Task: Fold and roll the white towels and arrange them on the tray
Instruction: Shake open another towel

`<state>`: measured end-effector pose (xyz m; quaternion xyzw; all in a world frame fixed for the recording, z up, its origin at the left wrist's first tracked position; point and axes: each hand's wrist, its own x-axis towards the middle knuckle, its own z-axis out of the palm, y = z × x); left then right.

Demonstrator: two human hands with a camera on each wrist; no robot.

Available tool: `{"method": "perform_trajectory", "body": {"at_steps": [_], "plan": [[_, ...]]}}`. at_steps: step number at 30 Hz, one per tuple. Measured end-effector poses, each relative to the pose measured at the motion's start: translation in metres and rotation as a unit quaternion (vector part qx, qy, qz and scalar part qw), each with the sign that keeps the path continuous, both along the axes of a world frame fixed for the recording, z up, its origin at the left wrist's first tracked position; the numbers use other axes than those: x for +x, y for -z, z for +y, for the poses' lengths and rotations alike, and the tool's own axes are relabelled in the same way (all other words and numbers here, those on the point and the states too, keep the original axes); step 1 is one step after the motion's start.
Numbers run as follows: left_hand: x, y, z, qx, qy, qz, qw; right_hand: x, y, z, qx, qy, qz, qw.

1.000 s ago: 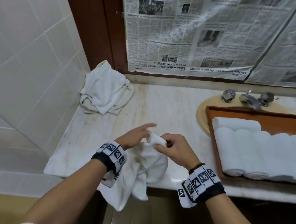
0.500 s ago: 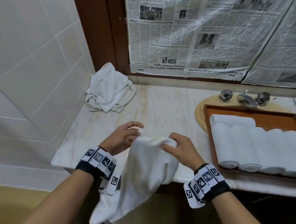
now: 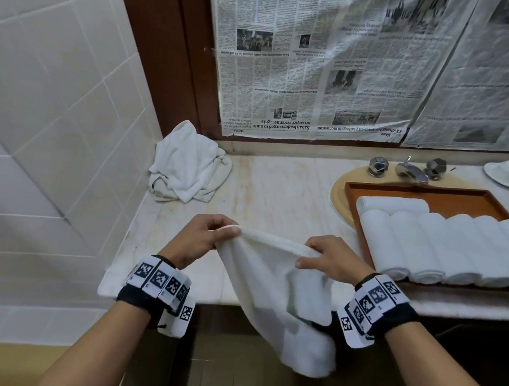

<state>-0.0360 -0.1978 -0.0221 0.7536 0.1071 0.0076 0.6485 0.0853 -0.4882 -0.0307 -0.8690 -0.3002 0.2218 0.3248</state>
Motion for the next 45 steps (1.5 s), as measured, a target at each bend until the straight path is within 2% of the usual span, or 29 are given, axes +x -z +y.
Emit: {"method": "perform_trajectory", "body": {"at_steps": [4, 6, 9, 12, 15, 19, 22, 27, 35, 40, 45], "plan": [[0.005, -0.002, 0.013, 0.106, -0.037, -0.043, 0.993, 0.01, 0.002, -0.022, -0.01, 0.016, -0.002, 1.0], [0.006, -0.002, 0.021, 0.173, -0.053, -0.049, 0.982, 0.015, -0.001, -0.03, -0.01, 0.019, -0.013, 1.0], [0.008, -0.001, 0.031, 0.225, -0.082, -0.05, 0.97, 0.019, -0.009, -0.038, -0.02, 0.03, -0.028, 0.999], [0.01, -0.005, 0.033, 0.266, -0.097, -0.042, 0.958, 0.022, -0.012, -0.042, -0.015, 0.037, -0.026, 0.999], [0.009, -0.007, 0.036, 0.338, -0.104, -0.031, 0.935, 0.026, -0.013, -0.042, -0.015, 0.04, -0.019, 0.999], [0.009, -0.006, 0.049, 0.408, -0.086, 0.018, 0.909, 0.035, -0.016, -0.039, -0.042, 0.036, -0.037, 0.998], [0.009, -0.008, 0.052, 0.388, -0.072, 0.043, 0.918, 0.043, -0.018, -0.037, -0.035, 0.055, -0.068, 0.996], [0.015, -0.008, 0.04, 0.235, -0.068, 0.066, 0.967, 0.06, -0.02, -0.036, -0.036, 0.078, -0.105, 0.991], [0.029, -0.001, 0.04, 0.216, -0.081, 0.044, 0.972, 0.08, -0.024, -0.035, -0.034, 0.073, -0.082, 0.993], [0.054, -0.001, 0.052, 0.215, -0.118, 0.016, 0.969, 0.103, -0.021, -0.023, 0.03, 0.117, -0.081, 0.989], [0.089, 0.007, 0.071, 0.232, -0.131, 0.005, 0.964, 0.133, -0.015, -0.003, 0.037, 0.171, -0.102, 0.979]]}}
